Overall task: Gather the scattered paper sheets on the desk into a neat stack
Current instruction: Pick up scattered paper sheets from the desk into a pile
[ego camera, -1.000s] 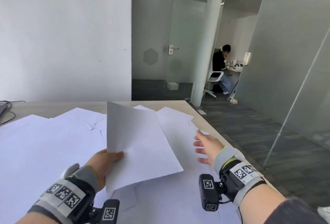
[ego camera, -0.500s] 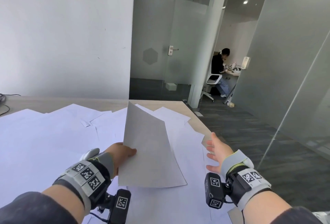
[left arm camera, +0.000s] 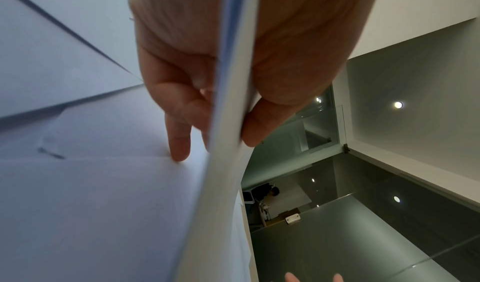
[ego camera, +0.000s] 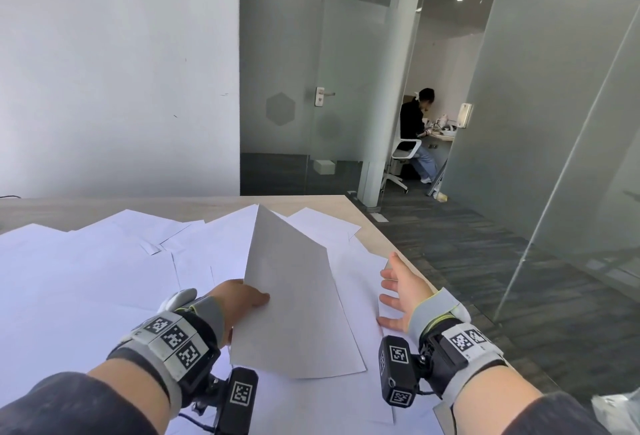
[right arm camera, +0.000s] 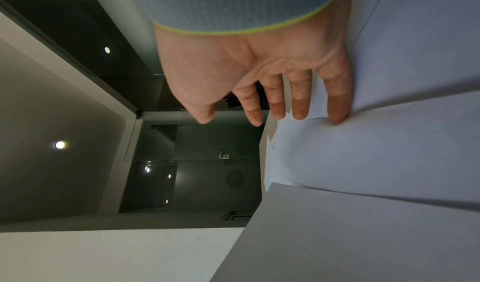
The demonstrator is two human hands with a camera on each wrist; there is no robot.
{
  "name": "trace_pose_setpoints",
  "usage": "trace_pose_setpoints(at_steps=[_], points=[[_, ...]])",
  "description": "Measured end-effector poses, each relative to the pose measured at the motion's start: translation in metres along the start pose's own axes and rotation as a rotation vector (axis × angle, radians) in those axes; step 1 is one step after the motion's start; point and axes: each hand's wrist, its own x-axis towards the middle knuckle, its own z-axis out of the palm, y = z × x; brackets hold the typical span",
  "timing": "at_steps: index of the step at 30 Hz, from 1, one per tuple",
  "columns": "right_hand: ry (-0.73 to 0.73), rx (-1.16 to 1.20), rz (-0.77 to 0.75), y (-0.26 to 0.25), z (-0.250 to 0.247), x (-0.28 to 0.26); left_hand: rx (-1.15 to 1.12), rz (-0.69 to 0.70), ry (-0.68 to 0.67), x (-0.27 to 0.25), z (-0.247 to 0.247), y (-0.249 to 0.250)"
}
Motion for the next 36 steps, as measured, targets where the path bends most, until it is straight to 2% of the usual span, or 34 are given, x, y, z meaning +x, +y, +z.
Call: trace_pose_setpoints(at_steps=[11, 20, 26, 36], points=[[-0.054, 0.123, 0.040, 0.009, 0.004, 0.003, -0.057, -0.061, -0.062, 0.003, 0.005, -0.004], [-0.084, 0.049, 0.065, 0.011, 0.010, -0.001, 0.021, 0.018, -0.015, -0.002, 0.015, -0.004], [0.009, -0.143, -0.034, -0.003, -0.007, 0.001, 0.078, 0.046, -0.004, -0.005, 0.011, 0.000], [0.070, -0.192, -0.044, -0.001, -0.017, 0.005, 0.094, 0.057, 0.002, -0.007, 0.029, -0.001]])
